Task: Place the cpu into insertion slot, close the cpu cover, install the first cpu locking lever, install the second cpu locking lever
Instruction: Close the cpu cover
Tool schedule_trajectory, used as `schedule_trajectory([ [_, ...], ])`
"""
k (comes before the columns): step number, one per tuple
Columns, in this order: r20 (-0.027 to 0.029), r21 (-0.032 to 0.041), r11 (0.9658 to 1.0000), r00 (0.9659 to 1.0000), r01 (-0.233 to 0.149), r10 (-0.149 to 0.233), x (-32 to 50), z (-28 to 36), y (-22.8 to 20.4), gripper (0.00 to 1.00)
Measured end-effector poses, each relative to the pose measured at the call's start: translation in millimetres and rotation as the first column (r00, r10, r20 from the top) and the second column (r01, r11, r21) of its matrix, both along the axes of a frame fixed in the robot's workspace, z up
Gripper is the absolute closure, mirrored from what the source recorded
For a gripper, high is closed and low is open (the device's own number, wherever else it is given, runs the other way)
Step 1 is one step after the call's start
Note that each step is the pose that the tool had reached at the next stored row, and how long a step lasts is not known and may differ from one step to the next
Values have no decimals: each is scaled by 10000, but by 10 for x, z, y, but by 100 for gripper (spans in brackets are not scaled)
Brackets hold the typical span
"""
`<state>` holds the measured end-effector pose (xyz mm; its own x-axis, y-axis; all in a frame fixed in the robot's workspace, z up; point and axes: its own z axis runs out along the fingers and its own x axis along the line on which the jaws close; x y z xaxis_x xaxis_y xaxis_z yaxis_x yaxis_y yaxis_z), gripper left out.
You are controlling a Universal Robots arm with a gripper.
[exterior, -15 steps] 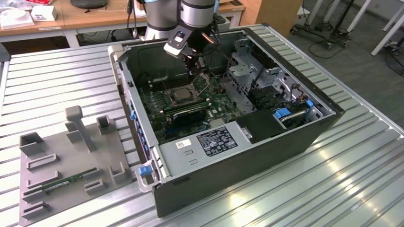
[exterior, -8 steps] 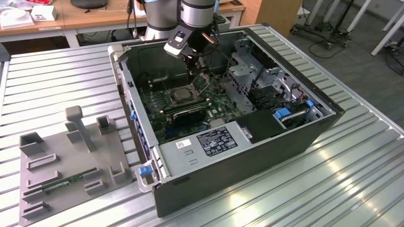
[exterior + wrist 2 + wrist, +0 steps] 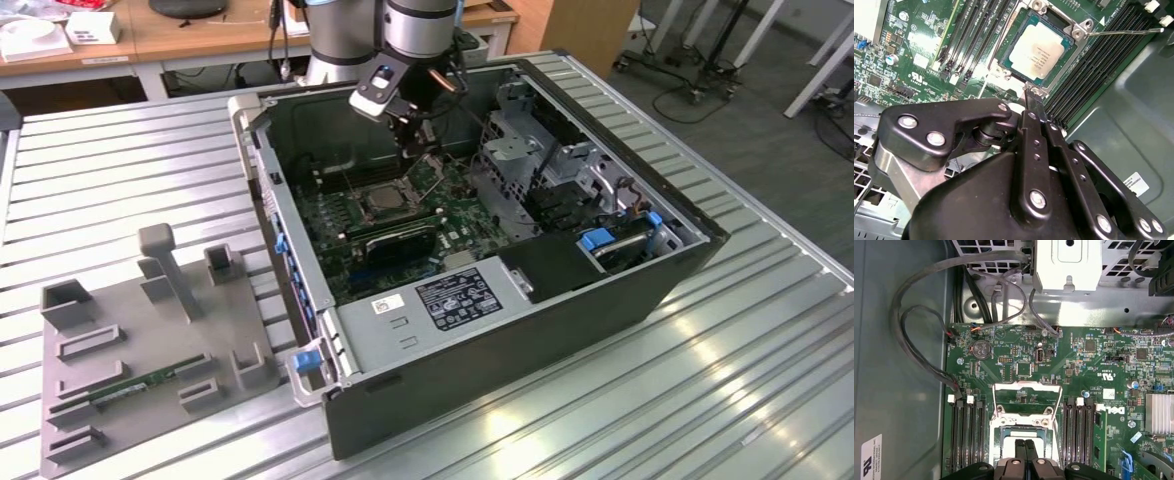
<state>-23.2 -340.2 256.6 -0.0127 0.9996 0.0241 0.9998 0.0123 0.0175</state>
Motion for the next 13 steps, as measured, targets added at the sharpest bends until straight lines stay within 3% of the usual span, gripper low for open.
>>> schedule_trajectory([
  [13,0,0,10000,10000,0,0,30,0,0,89],
])
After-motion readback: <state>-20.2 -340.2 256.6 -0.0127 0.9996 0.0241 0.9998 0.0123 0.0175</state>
